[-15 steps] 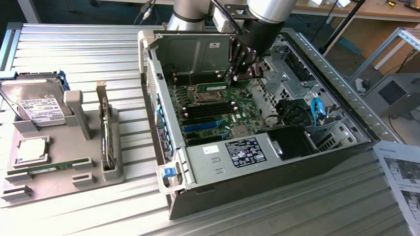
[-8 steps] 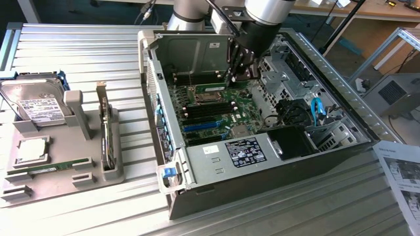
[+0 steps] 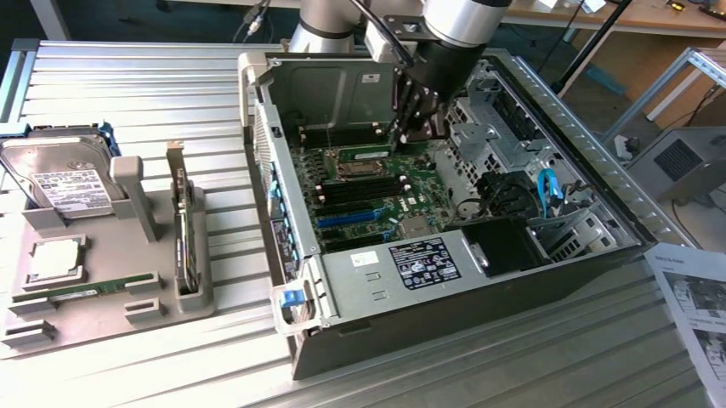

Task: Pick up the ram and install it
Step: 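Insert the ram into the slot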

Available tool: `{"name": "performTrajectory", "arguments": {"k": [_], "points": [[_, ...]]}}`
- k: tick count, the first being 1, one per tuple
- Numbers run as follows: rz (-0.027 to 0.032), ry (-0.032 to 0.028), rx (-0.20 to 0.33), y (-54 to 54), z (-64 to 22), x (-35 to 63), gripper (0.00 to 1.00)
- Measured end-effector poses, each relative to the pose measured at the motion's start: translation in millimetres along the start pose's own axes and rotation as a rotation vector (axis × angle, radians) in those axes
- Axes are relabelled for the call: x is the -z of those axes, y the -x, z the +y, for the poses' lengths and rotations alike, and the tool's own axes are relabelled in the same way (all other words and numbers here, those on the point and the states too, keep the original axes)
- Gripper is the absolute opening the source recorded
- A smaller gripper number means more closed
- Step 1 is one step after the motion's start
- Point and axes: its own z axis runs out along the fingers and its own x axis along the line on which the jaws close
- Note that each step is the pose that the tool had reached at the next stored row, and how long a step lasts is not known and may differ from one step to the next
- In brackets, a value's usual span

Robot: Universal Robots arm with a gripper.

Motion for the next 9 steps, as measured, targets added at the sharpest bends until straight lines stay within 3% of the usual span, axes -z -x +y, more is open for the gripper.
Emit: {"name": "performTrajectory", "arguments": {"k": [9], "points": [[0.0001,0.0000,0.000,0.6,-0.9,-11.8,0.12]]}}
